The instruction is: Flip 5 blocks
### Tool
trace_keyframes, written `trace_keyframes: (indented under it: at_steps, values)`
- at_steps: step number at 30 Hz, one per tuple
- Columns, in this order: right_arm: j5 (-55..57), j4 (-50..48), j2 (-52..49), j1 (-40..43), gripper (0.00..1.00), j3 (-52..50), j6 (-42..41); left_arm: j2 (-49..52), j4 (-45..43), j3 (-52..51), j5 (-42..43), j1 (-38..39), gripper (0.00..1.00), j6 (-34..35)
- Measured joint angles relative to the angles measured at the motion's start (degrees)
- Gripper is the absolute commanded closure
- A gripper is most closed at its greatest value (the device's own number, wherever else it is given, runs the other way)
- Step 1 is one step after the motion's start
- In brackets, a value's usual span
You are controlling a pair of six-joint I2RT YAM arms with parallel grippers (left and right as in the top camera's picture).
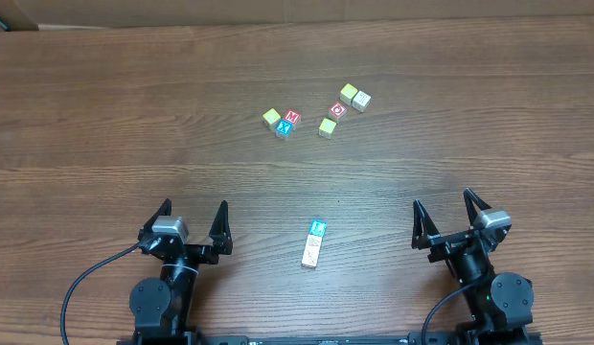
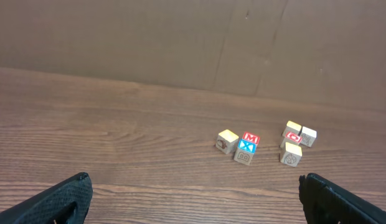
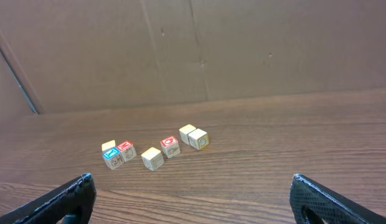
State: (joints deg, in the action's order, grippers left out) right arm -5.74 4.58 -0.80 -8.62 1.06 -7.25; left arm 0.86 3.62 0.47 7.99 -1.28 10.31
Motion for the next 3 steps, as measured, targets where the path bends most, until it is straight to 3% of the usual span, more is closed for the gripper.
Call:
trace_keyframes:
  at_steps: [3]
  values:
    - [-0.02,0.00,0.00,0.00,0.00,0.00,0.02,0.00,0.00,0.00,0.00,0.00,0.00,0.00]
